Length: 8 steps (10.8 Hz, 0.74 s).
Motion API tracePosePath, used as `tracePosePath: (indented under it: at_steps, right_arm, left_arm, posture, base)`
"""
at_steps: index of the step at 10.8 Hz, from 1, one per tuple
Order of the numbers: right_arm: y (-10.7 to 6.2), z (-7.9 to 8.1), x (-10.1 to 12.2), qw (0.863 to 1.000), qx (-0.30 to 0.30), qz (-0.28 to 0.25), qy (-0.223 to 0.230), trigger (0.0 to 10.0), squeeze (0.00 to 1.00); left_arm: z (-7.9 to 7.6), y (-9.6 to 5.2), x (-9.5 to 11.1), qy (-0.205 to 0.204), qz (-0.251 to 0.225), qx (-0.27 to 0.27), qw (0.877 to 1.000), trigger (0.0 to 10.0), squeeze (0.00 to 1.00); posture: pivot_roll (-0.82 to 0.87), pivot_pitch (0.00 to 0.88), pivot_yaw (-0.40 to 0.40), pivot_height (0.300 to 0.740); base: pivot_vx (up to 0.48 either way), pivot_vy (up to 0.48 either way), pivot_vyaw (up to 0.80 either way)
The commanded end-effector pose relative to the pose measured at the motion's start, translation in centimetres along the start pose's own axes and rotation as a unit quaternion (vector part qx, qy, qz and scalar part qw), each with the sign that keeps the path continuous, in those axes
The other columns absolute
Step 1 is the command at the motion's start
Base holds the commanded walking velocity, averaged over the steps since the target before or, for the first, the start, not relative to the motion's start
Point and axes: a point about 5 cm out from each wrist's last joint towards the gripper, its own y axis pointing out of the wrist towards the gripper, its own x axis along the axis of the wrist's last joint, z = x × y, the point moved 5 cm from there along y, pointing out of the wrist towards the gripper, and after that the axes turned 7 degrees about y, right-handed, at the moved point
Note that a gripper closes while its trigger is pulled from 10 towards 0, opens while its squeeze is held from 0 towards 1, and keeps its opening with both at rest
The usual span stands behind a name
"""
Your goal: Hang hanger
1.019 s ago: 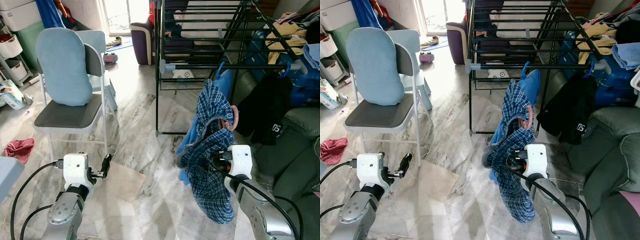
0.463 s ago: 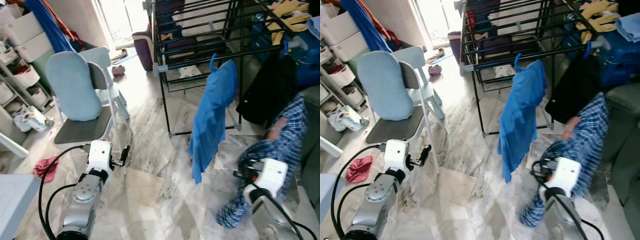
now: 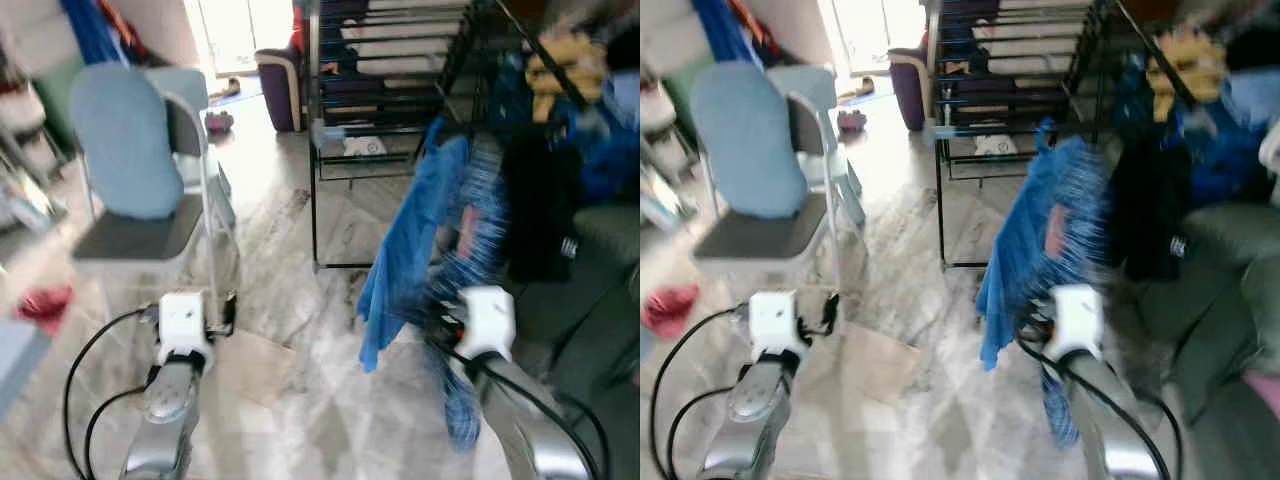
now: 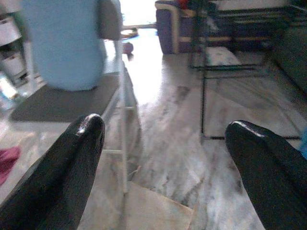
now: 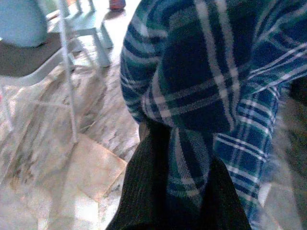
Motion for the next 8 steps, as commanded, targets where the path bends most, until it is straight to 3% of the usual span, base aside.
tracePosePath:
  at_steps: [1,2,4,5,6,8]
  right_arm:
    - [0.8,1.0,0.4,1.000,0.023,0.005,-0.013,10.0,0.00]
    - [1.5,1.6,0.5,0.999,0.031,0.007,-0.021,10.0,0.00]
    - [1.7,2.2,0.2,0.999,0.036,0.010,-0.009,10.0,0.00]
    - [1.1,3.1,0.1,0.998,0.056,0.014,-0.010,10.0,0.00]
    - [-0.3,4.1,-1.1,0.995,0.087,0.048,0.010,10.0,0.00]
    - [-1.0,3.6,-2.7,0.995,0.072,0.069,0.015,10.0,0.00]
  left_arm:
    - [1.5,0.0,1.3,-0.002,-0.026,0.031,0.999,10.0,0.00]
    - [2.2,0.0,1.5,-0.002,-0.030,0.044,0.999,10.0,0.00]
    - [2.0,-0.1,1.2,0.002,-0.026,0.027,0.999,10.0,0.00]
    - [1.9,0.0,0.8,0.002,-0.017,0.021,1.000,10.0,0.00]
    - [0.4,0.7,0.8,-0.005,-0.010,-0.008,1.000,10.0,0.00]
    - [-0.4,1.3,1.7,-0.008,-0.018,-0.025,0.999,10.0,0.00]
  posture:
    - [-0.13,0.000,-0.034,0.740]
    - [-0.11,0.000,-0.022,0.740]
    - [-0.15,0.000,0.032,0.740]
    - [-0.19,0.000,0.066,0.740]
    - [-0.21,0.000,0.086,0.740]
    - [-0.22,0.000,0.116,0.740]
  base:
    - [0.000,0.000,0.00]
    - [0.000,0.000,0.00]
    - [0.000,0.000,0.00]
    - [0.000,0.000,0.00]
    - [0.000,0.000,0.00]
    - [0.000,0.000,0.00]
